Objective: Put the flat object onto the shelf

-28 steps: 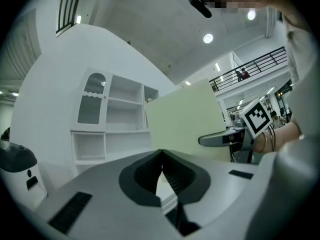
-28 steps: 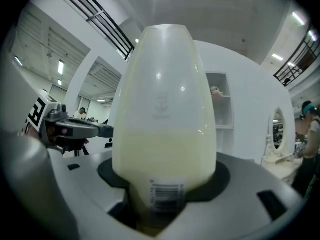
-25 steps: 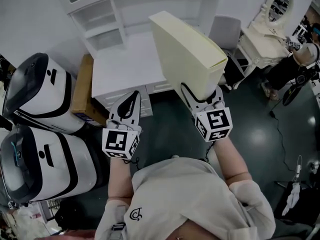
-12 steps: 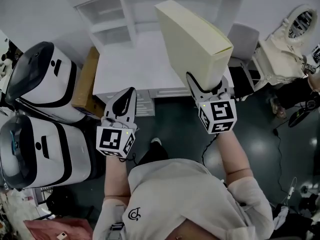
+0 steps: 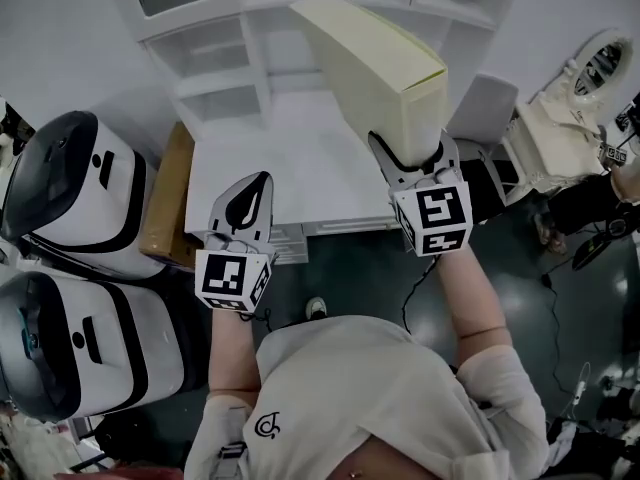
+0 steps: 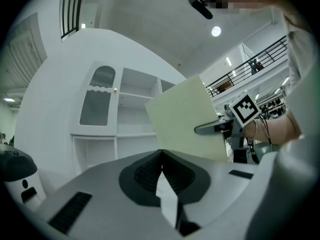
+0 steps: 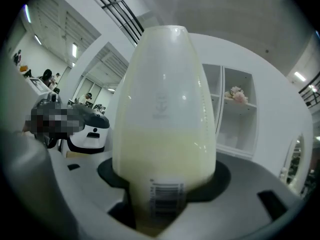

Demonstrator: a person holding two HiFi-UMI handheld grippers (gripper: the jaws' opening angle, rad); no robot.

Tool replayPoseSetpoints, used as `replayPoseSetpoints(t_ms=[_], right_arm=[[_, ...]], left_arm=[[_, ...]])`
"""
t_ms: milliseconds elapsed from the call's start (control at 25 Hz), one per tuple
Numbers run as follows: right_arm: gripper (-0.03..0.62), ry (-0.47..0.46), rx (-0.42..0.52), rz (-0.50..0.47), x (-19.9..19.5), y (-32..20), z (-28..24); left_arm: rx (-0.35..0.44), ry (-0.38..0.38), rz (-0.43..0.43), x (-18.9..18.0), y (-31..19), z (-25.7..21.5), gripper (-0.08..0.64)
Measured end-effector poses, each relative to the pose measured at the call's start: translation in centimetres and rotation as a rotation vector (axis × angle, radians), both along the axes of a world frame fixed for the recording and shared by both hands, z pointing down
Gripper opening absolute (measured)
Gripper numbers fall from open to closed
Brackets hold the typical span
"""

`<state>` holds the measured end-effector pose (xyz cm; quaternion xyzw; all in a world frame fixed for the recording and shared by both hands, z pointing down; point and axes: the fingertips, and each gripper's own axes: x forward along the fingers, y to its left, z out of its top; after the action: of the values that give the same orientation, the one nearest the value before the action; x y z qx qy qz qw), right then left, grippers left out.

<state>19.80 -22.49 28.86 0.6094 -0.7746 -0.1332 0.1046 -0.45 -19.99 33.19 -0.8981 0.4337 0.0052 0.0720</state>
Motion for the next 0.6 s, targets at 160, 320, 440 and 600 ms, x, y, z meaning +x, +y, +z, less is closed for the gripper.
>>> replayPoseSetpoints(t_ms=[160,320,440,600], right_arm=[[0.287,0.108,0.043,0.057,0.1,-4.9,-3.2],[0.291,0.289,0.082,0.137,0.6,-9.3,-6.5],[0.293,0.416,0.106,0.186,1.0,-11.8,-8.2],[0.295,0.606,0.136,0.241,1.0,-14.8,-9.8]], left_arm=[[0.014,-0.031,0.017,-0.3,-3.8,-0.4,0.012],[0.006,-0.034,0.012,-1.2,-6.5,-0.2,0.012],[-0.013,-0.031,0.002,-1.6,-8.0,0.4,0.012],[-0.03,-0.041,-0.002,-1.6,-9.3,1.0,0.012]])
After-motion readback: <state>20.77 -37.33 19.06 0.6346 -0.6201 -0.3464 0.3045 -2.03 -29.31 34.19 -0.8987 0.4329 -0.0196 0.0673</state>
